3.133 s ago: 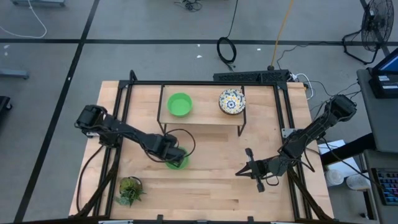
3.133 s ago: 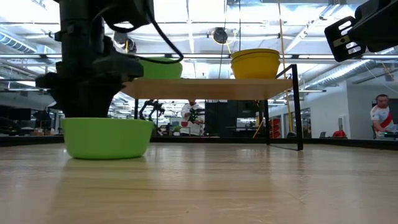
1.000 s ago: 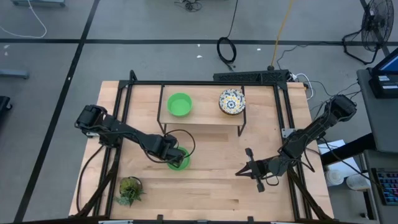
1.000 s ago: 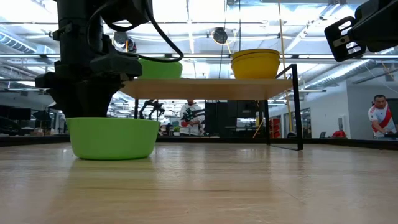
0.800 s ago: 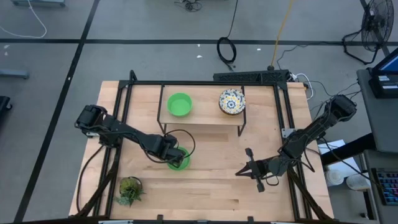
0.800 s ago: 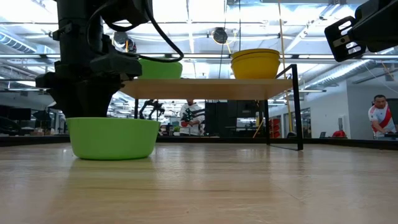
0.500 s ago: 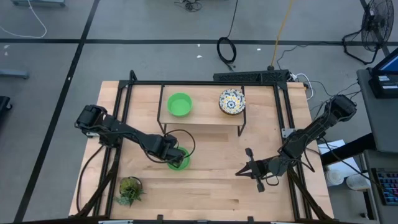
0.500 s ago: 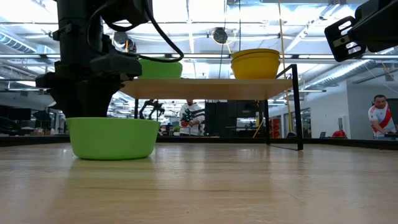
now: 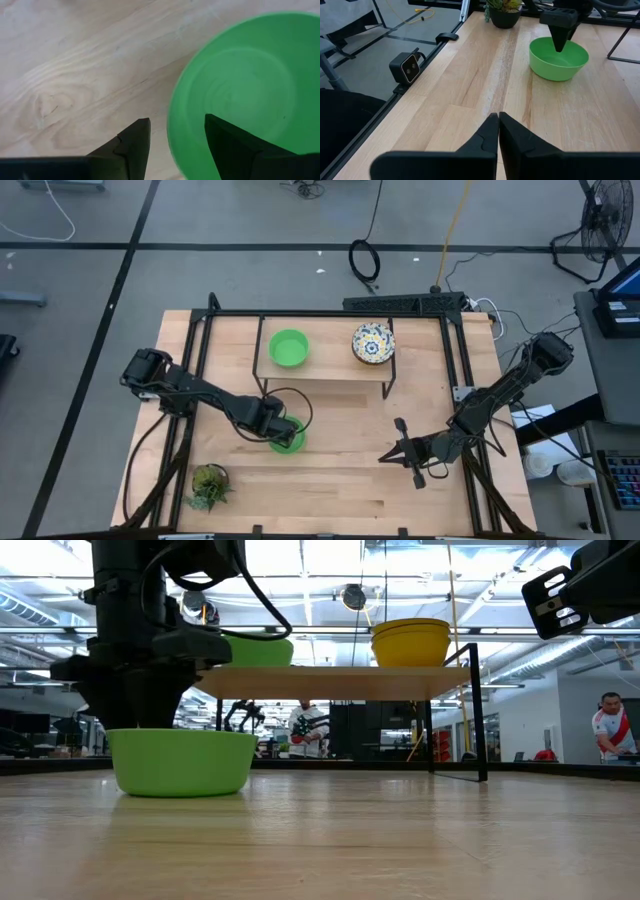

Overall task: Pick & Place Mini bowls
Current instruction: Stack the green bowl on top of the green bowl on the shelf

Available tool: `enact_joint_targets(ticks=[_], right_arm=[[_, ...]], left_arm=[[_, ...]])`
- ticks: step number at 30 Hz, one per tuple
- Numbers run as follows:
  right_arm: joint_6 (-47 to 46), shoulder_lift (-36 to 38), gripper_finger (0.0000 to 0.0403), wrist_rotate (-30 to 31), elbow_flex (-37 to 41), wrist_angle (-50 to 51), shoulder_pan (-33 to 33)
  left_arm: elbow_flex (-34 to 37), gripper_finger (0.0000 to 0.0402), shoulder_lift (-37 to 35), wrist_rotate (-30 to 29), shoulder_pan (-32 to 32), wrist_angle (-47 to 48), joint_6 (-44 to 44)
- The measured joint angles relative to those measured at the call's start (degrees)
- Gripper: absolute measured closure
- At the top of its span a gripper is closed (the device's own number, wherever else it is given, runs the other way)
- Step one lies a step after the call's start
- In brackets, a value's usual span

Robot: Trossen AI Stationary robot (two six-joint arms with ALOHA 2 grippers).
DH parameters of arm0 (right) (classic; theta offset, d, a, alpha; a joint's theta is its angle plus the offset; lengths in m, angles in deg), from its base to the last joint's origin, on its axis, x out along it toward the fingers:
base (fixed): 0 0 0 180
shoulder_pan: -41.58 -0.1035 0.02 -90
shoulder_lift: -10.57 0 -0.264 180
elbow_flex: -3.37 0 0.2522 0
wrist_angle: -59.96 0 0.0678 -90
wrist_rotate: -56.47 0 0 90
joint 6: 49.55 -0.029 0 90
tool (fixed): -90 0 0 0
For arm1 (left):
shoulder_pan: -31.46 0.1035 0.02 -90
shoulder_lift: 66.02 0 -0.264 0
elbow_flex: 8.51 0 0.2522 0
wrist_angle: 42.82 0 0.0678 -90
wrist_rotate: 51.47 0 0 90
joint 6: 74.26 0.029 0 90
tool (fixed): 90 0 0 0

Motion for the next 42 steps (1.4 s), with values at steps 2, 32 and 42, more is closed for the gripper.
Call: enact_joint_targets(ticks=[2, 32, 42], right_arm=[[0.0, 0.0, 0.0401, 0.0, 0.0, 0.0, 0.0], [0.0, 0.0, 0.0401, 0.0, 0.0, 0.0, 0.0], [0.0, 0.0, 0.0401, 0.0, 0.0, 0.0, 0.0]], left_arm=[[0.0, 0.0211, 0.0, 0.0, 0.0, 0.0, -0.9], [0.0, 0.0211, 0.0, 2.9, 0.0, -0.2, 9.3], [0.0, 0.0211, 0.0, 3.4, 0.1, -0.2, -0.8]])
